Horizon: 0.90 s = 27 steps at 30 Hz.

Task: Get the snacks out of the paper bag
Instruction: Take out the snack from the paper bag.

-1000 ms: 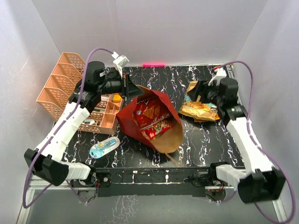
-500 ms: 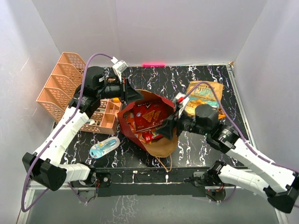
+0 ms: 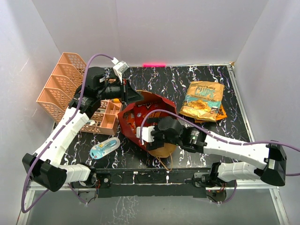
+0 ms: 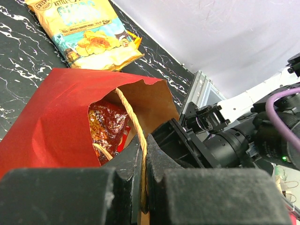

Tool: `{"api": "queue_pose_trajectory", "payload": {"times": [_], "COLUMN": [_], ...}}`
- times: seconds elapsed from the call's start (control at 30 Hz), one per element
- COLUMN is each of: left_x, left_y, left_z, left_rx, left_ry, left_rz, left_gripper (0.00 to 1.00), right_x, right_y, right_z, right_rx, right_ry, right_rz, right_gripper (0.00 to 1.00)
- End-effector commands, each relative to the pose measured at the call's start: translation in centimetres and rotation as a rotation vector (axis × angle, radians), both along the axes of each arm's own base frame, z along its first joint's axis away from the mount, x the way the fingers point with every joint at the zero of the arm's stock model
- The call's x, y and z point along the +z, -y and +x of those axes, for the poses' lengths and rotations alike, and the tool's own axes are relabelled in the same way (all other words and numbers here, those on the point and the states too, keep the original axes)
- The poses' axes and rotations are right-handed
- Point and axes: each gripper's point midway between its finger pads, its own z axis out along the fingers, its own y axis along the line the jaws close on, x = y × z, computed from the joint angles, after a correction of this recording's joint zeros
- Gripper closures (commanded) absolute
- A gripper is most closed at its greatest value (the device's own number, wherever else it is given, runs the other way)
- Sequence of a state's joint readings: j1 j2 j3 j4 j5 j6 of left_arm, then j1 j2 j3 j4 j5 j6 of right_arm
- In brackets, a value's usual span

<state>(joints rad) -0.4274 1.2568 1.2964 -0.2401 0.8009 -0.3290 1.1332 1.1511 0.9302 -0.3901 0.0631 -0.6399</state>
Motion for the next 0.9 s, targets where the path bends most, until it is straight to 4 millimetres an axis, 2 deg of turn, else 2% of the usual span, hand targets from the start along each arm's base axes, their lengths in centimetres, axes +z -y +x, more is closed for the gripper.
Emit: {"api": "queue_pose_trajectory", "payload": {"times": [0.0, 0.2, 0.43, 0.5, 0.6, 0.67, 0.73, 0.87], "left_x": [3.3, 3.2, 3.1, 3.2, 3.0, 3.2, 3.2, 3.1], "left_y": [-0.3, -0.4, -0.4, -0.4, -0.3, -0.4, -0.4, -0.4], "left_z": [-1.3, -1.5, -1.2, -1.2, -1.1, -1.1, -1.1, -1.0], "left_rx": [-0.021, -0.024, -0.009, -0.009, -0.010, -0.010, -0.009, -0.004], "left_ry": [0.093, 0.094, 0.091, 0.091, 0.088, 0.091, 0.091, 0.093], "left_rz": [-0.043, -0.045, -0.036, -0.036, -0.034, -0.036, -0.036, -0.027], "left_gripper": [1.00, 1.00, 1.00, 1.00, 1.00, 1.00, 1.00, 1.00], "right_x": [2.8, -0.1, -2.7, -3.1, -2.9, -1.8, -1.1, -1.4], "right_y": [0.8, 1.3, 1.3, 1.3, 0.9, 0.4, -0.3, -1.0], "right_z": [5.0, 7.4, 7.7, 8.3, 9.0, 10.1, 10.7, 11.9], "right_rx": [-0.010, -0.013, 0.086, 0.069, 0.064, 0.030, 0.023, 0.029], "right_ry": [0.385, 0.448, 0.424, 0.448, 0.450, 0.487, 0.501, 0.477], "right_rz": [-0.145, -0.289, -0.333, -0.340, -0.312, -0.259, -0.216, -0.180], "right_gripper": [0.18, 0.29, 0.25, 0.23, 0.22, 0.24, 0.28, 0.42]}}
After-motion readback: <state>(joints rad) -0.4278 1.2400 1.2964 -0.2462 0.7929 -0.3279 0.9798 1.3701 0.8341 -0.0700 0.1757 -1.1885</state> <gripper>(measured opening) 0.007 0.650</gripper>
